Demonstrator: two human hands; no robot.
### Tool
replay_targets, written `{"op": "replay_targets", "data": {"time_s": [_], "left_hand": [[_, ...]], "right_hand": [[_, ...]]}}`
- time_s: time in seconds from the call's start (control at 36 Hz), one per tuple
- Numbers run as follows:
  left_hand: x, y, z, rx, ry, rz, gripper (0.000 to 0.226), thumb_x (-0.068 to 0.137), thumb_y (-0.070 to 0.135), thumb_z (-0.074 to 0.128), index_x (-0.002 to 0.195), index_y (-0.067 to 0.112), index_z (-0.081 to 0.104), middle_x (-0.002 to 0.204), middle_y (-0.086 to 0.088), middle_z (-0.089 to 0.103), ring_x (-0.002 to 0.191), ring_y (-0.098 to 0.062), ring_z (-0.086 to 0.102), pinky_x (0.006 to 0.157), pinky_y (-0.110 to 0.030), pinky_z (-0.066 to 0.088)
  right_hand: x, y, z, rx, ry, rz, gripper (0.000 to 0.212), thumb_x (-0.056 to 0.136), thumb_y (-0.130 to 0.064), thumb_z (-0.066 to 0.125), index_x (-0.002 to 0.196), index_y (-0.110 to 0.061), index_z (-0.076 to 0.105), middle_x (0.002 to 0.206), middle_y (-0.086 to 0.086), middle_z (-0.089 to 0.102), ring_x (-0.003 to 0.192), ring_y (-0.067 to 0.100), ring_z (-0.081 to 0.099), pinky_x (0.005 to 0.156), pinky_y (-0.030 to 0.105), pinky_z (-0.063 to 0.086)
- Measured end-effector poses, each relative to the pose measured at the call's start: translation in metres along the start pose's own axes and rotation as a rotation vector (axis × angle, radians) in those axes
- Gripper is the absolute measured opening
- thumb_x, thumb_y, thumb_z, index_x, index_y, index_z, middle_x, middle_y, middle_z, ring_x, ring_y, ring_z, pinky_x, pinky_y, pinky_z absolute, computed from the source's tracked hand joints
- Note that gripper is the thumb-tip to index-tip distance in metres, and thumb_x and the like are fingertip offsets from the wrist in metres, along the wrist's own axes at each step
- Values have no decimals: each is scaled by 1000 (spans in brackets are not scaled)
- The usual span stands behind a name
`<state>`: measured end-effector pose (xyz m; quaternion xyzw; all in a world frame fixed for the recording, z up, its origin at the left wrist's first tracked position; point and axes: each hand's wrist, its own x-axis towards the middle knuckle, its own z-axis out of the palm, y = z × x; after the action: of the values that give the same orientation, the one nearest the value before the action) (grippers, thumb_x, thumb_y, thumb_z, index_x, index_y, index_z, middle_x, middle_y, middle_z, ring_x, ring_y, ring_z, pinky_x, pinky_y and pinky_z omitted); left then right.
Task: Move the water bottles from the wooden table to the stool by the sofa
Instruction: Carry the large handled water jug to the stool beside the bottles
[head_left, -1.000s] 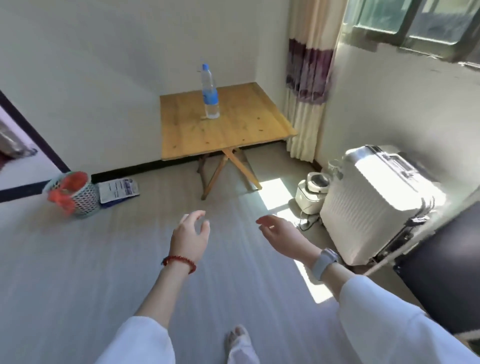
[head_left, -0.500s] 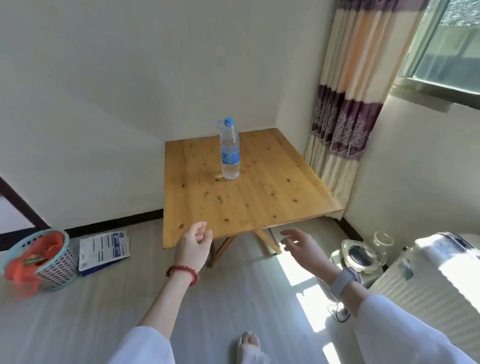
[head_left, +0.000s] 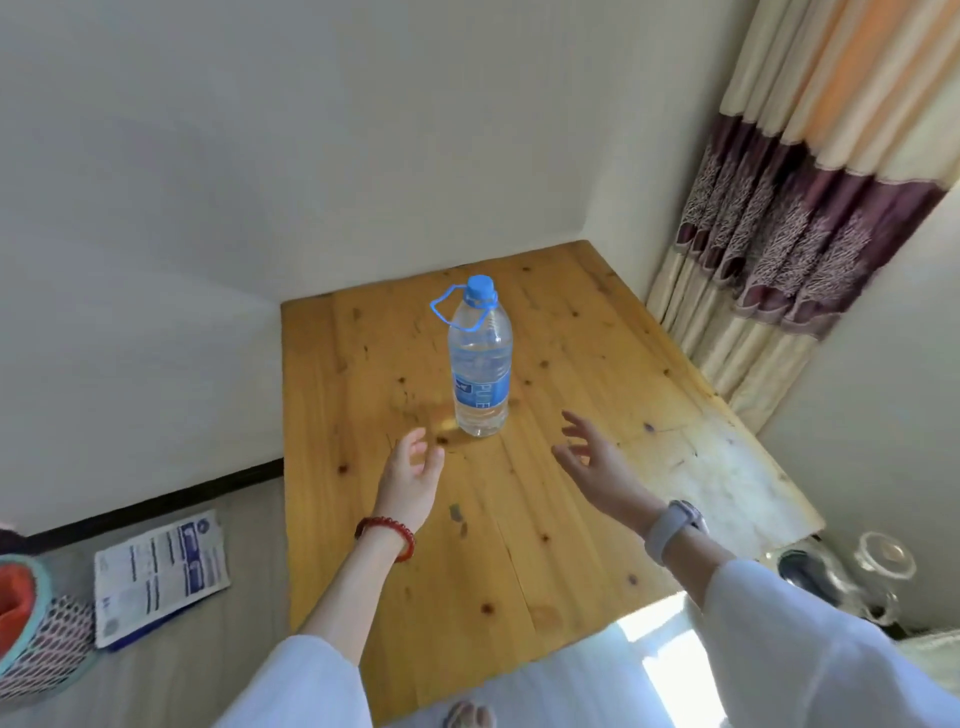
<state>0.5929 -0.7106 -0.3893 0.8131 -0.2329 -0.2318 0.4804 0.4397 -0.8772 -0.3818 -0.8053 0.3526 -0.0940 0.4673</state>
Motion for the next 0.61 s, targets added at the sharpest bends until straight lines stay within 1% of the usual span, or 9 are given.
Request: {"op": "replay_targets", "data": {"time_s": [0.08, 0.19, 0.25, 0.31, 0.36, 0.42, 0.47, 0.53, 0.61], "left_hand": [[55, -2, 12, -40, -71, 11, 56, 90, 39, 46, 139, 24, 25, 144, -2, 32, 111, -10, 41, 87, -28, 39], [116, -10, 27, -95, -192, 13, 80, 81, 50, 52, 143, 29, 7, 153, 4, 13, 135, -16, 27, 107, -38, 32], [143, -12, 33, -94, -223, 33, 89, 72, 61, 53, 142, 33, 6, 153, 7, 11, 138, -15, 21, 111, -44, 27], [165, -14, 36, -109, -281, 92, 93, 67, 70, 52, 141, 34, 10, 151, 8, 18, 137, -11, 23, 111, -41, 29], [180, -13, 38, -131, -355, 148, 87, 61, 77, 52, 135, 44, 19, 142, 12, 35, 128, 1, 36, 101, -22, 39], [189, -12, 43, -170, -383, 170, 84, 56, 82, 51, 128, 50, 22, 131, 21, 43, 113, 15, 43, 83, -3, 40], [195, -11, 48, -223, -342, 191, 90, 55, 82, 51, 130, 41, 24, 124, 23, 46, 107, 17, 47, 77, -1, 40], [202, -3, 52, -238, -290, 207, 74, 58, 79, 51, 121, 44, 32, 116, 23, 51, 101, 16, 52, 76, -2, 41], [210, 8, 63, -262, -243, 131, 47, 71, 71, 48, 105, 39, 45, 107, 5, 61, 102, -6, 59, 81, -20, 47]], "right_hand": [[48, 5, 12, 9, -41, 13, 61, 91, -29, 51, 143, -21, 21, 145, 8, 36, 127, 24, 43, 101, 32, 36], [100, 15, 31, 30, -109, 53, 73, 89, -31, 54, 146, -25, 8, 153, 3, 20, 134, 22, 34, 105, 31, 31], [125, 19, 38, 55, -157, 49, 79, 88, -30, 56, 146, -28, 2, 155, 0, 10, 138, 21, 26, 112, 36, 27], [148, 21, 44, 64, -202, 20, 85, 87, -26, 59, 146, -28, -2, 156, -5, 4, 142, 15, 16, 116, 39, 19], [166, 21, 50, 104, -246, -21, 85, 86, -23, 61, 146, -27, 1, 154, -10, 11, 141, 8, 15, 116, 31, 17], [177, 22, 56, 193, -265, -24, 81, 85, -24, 61, 145, -27, 6, 147, -13, 25, 135, 3, 25, 111, 26, 23], [183, 22, 61, 251, -228, -16, 76, 86, -25, 61, 143, -25, 10, 141, -14, 35, 127, -4, 36, 106, 20, 31], [186, 19, 62, 314, -177, -12, 69, 87, -25, 60, 141, -26, 17, 133, -21, 40, 115, -17, 42, 92, 5, 38], [179, 10, 62, 399, -81, 11, 53, 89, -23, 56, 136, -22, 31, 125, -15, 51, 106, -14, 52, 86, 6, 43]]}}
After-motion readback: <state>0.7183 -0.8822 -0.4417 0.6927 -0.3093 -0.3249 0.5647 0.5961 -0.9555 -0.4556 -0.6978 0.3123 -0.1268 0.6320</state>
